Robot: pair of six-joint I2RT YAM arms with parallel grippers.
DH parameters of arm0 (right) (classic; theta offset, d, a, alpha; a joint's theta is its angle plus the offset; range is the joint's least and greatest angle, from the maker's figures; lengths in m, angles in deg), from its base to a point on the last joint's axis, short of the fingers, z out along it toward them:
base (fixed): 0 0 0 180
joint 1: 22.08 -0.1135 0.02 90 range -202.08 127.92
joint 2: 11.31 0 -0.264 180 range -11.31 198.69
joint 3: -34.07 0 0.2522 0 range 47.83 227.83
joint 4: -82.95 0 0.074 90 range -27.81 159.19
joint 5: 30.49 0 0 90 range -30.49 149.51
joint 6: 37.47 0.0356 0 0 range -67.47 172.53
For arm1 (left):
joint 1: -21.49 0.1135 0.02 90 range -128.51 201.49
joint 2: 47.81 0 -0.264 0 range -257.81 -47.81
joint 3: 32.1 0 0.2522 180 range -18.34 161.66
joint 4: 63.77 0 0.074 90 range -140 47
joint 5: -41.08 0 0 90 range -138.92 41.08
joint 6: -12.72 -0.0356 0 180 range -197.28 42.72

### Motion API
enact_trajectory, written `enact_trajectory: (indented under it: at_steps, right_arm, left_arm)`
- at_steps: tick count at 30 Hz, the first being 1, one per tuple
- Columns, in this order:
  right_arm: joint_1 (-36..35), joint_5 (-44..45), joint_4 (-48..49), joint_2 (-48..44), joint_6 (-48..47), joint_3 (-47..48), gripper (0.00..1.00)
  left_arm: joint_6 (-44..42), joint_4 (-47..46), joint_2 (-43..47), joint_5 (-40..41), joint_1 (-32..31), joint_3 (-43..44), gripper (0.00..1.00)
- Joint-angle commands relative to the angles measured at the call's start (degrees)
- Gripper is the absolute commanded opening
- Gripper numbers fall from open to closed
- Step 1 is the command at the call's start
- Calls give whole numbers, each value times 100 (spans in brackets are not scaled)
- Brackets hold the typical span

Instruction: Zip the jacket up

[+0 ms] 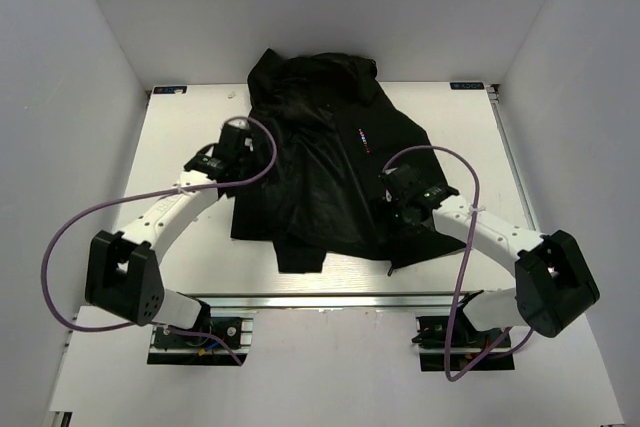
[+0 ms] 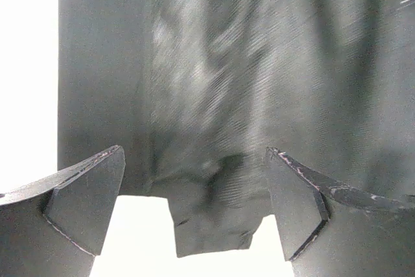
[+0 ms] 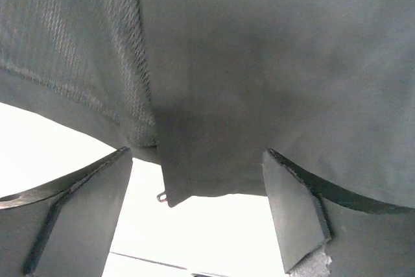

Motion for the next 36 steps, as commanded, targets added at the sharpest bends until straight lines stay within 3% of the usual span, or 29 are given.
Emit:
enact_trajectory:
  at_steps: [1,5,6,10,15,18,22,25,31,36]
  right_arm:
    - [-202,-339,80,-162,115,-251,84]
    - [-422,-182,168,-101,282,-542,81]
    - [-448,-68,185,-101,378,-612,67]
    - [-449,56,194,-267,563,-656,27]
    - [-449,-129,334,-461,528,-683,0]
    - [-440,-207,379,-347,476,-613,0]
    - [-361,-1021,641,-645,317,-332,0]
    - [42,-1786,844,-1049,343,-174,0]
    - [1377,-3605,1248,-1550,528,-427,0]
    - [1696,-4066,1556,-1595,765,-814,0]
  left_arm:
    - [372,-16,-59,-255,-2,-520,98]
    - [478,-291,46,-512,-2,-653,98]
    - [443,-264,99,-485,-2,-662,98]
    - [320,-194,178,-423,-2,-644,98]
    - [74,-396,161,-835,-37,-592,98]
    - [-163,-484,73,-1003,-159,-522,98]
    - [-462,-1000,-94,-1940,-458,-355,98]
    - [-542,-1614,-322,-2862,-739,-284,98]
    - [-384,-2662,-1042,-3971,-1187,-47,98]
    - [-111,-3402,-1587,-4589,-1477,190,98]
